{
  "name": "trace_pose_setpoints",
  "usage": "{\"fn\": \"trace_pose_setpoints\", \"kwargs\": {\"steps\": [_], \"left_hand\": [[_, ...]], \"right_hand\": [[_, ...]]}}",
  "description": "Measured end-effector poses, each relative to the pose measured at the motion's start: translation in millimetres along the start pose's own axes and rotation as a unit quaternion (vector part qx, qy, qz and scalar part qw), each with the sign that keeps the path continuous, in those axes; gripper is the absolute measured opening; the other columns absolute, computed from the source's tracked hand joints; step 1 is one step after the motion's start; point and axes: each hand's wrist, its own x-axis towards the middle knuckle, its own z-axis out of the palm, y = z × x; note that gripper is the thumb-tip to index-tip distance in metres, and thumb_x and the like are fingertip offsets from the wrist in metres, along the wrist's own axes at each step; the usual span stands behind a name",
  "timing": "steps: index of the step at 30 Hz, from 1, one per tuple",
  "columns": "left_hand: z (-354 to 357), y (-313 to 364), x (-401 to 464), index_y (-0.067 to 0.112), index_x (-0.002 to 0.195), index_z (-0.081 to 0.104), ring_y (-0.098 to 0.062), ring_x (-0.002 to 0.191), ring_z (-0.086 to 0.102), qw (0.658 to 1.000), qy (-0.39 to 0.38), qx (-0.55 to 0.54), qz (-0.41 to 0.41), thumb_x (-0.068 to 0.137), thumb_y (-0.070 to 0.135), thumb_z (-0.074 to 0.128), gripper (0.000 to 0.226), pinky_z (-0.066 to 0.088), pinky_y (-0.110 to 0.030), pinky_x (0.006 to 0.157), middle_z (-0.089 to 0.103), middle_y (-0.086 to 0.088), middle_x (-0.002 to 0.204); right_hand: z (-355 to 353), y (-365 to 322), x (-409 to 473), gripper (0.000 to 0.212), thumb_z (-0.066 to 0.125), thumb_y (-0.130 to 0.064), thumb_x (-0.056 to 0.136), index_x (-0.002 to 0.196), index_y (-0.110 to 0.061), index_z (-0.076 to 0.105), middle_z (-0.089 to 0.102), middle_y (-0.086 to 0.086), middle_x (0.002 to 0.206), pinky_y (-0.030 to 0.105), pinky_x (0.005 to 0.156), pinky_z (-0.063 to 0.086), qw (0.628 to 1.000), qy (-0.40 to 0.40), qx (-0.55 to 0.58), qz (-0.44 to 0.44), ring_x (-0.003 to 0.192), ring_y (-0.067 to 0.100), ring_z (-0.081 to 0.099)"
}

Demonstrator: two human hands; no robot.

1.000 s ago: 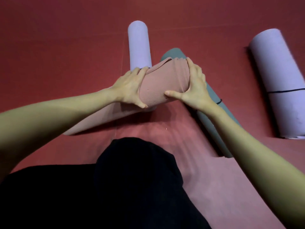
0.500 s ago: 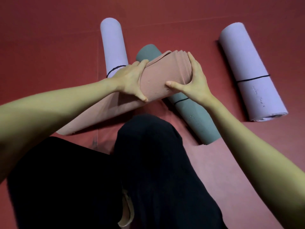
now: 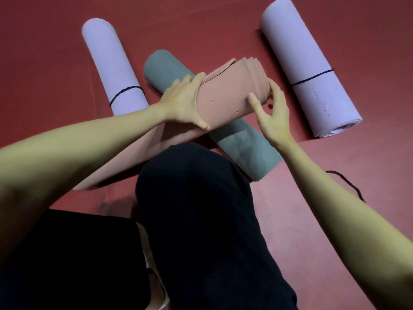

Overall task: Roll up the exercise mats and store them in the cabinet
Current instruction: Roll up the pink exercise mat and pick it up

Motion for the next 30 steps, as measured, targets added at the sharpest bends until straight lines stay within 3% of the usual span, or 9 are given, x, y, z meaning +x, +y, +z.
{"fn": "trace_pose_setpoints", "kwargs": {"steps": [3,8,11,14,22,30], "left_hand": [[14,16,9,0.022,0.145,0.022,-0.042,0.114,0.043,1.0,-0.015,0.015,0.001,0.045,0.057,0.088,0.125,0.042,-0.053,0.096,0.043,-0.015,0.128],[37,30,19,0.025,0.148,0.018,-0.041,0.115,0.041,0.999,-0.029,0.039,-0.005,0.046,0.056,0.088,0.128,0.042,-0.054,0.095,0.041,-0.015,0.128],[48,36,23,0.025,0.148,0.018,-0.041,0.115,0.041,0.998,-0.036,0.048,-0.015,0.046,0.054,0.088,0.127,0.041,-0.053,0.094,0.04,-0.016,0.129],[62,43,25,0.027,0.148,0.019,-0.039,0.114,0.04,0.997,-0.038,0.06,-0.023,0.045,0.052,0.089,0.127,0.04,-0.051,0.093,0.04,-0.015,0.128],[75,54,37,0.026,0.15,0.017,-0.04,0.121,0.036,0.997,-0.025,0.052,-0.05,0.049,0.048,0.09,0.127,0.036,-0.054,0.099,0.035,-0.017,0.136],[78,55,41,0.026,0.151,0.014,-0.038,0.123,0.035,0.998,-0.017,0.02,-0.064,0.047,0.051,0.09,0.131,0.036,-0.054,0.101,0.034,-0.016,0.138]], "right_hand": [[-14,43,-14,0.045,0.041,-0.032,0.101,0.138,-0.007,0.046,0.05,0.008,0.134,0.012,0.101,0.033,0.998,0.039,-0.004,0.042,0.109,-0.002,0.044],[-41,144,-54,0.041,0.05,-0.01,0.086,0.124,0.003,0.049,0.053,0.023,0.119,0.039,0.094,0.043,0.969,0.067,-0.09,0.219,0.101,0.031,0.055],[-60,194,-79,0.038,0.052,-0.004,0.087,0.123,0.005,0.048,0.055,0.027,0.118,0.041,0.099,0.036,0.92,0.069,-0.142,0.358,0.113,0.04,0.051],[-74,222,-97,0.041,0.051,-0.007,0.091,0.129,0.008,0.043,0.049,0.029,0.13,0.041,0.102,0.035,0.888,0.074,-0.153,0.428,0.122,0.041,0.048],[-90,257,-109,0.033,0.048,-0.007,0.094,0.121,0.013,0.051,0.054,0.034,0.126,0.045,0.1,0.04,0.853,0.023,-0.21,0.477,0.12,0.045,0.051],[-86,253,-105,0.026,0.057,-0.012,0.09,0.108,0.003,0.067,0.063,0.028,0.114,0.045,0.087,0.049,0.846,0.009,-0.231,0.48,0.108,0.041,0.061]]}}
